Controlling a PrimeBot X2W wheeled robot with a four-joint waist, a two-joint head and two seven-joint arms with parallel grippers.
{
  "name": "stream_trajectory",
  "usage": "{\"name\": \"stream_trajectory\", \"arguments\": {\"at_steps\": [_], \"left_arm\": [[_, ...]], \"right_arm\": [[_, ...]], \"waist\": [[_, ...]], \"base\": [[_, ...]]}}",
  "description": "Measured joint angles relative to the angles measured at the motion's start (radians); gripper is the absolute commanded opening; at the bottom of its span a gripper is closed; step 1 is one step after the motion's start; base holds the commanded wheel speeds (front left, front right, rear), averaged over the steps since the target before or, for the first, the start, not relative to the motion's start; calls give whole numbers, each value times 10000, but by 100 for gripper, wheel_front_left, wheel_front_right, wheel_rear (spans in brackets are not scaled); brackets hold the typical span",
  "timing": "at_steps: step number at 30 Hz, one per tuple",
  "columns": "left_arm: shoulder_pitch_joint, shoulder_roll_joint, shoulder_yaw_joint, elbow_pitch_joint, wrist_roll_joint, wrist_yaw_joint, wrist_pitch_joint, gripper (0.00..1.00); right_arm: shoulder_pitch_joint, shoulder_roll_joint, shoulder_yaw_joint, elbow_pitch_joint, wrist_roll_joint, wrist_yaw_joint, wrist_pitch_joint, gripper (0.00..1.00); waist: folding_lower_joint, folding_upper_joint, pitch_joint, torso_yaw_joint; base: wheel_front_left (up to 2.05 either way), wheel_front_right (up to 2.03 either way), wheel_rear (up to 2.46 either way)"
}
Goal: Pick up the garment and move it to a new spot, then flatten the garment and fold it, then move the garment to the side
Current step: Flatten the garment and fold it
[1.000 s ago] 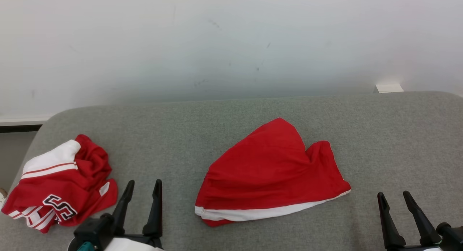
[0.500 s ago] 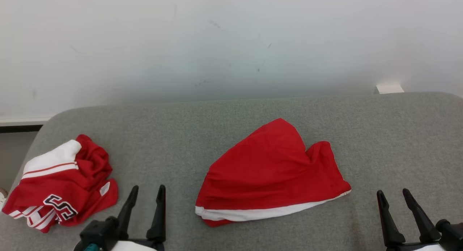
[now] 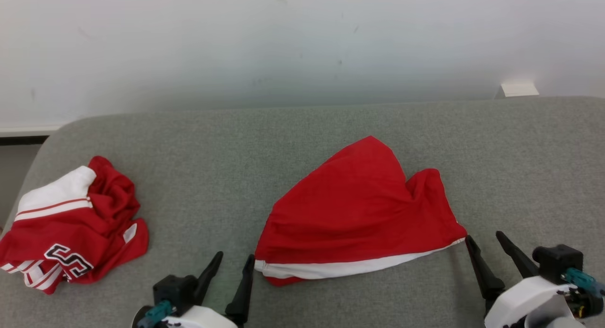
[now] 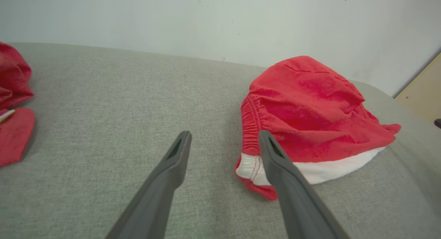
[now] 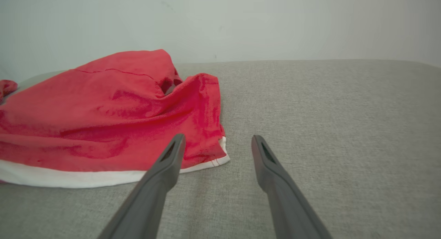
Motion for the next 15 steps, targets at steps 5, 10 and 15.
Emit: {"name": "stream_trajectory", "arguments": {"at_steps": [5,10,15], "left_arm": [[-454,192,-483,449,-196,-17,366,100],[-809,468,-1237,646,-711,-27,719,100],[-1206,894,-2197,683,-1323,-52,1032,100]], "right_arm": [[-1043,-240,1172,1164,566,0,244,100],[-1783,-380,2219,2107,1287,0,291,100],[-2287,-433,3041,2725,1990,0,54,100]], "waist": [[0,0,310,66],[1,0,561,220],[0,0,796,365]], "base": [[0,0,0],[0,0,0],[0,0,0]]}}
